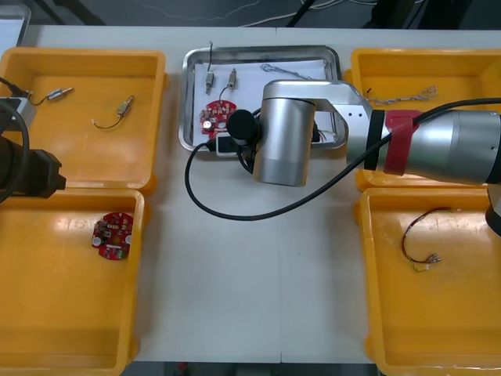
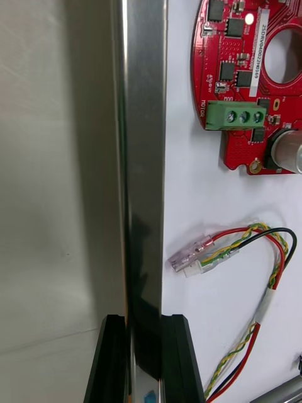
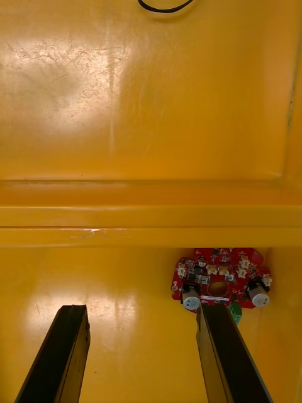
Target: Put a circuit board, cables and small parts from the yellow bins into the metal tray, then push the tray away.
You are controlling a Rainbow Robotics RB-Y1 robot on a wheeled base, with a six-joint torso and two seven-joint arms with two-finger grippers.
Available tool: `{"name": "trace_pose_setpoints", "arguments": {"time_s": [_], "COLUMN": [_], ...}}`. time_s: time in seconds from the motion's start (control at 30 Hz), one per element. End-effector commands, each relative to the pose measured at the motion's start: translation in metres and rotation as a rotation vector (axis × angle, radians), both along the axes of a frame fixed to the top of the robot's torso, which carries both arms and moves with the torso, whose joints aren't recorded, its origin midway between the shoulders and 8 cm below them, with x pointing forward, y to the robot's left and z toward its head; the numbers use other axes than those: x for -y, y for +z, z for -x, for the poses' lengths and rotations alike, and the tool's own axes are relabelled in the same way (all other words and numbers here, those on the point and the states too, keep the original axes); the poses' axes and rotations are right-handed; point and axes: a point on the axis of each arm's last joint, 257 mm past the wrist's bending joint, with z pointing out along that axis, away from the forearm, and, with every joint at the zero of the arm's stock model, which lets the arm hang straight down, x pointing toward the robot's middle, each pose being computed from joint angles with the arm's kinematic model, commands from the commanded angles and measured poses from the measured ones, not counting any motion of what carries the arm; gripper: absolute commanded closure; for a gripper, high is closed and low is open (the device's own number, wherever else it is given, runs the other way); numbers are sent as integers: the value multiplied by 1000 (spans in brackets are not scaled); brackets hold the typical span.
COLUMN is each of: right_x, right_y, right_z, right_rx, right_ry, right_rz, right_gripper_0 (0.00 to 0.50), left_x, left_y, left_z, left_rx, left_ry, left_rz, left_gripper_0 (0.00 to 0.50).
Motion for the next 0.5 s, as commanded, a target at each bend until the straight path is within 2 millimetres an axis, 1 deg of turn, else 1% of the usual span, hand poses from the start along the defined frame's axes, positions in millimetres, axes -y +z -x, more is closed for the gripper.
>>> {"name": "trace_pose_setpoints", "arguments": {"time_s": [0.03, 0.27, 0.5], "right_x": [-3, -4, -15], "right_y": [40, 49, 54], "right_z": [-24, -36, -49], "right_rx": [93, 116, 141], "right_ry": [48, 60, 97], "right_rz": [39, 37, -16], "right_gripper_0": [500, 500, 500], "left_x": [-17, -17, -17], "left_y": [13, 13, 13], "left_z": [2, 2, 2], "left_rx": [25, 25, 25], "left_ry": [6, 6, 6], "left_rz": [-52, -52, -52], "left_gripper_0": [0, 0, 0]}}
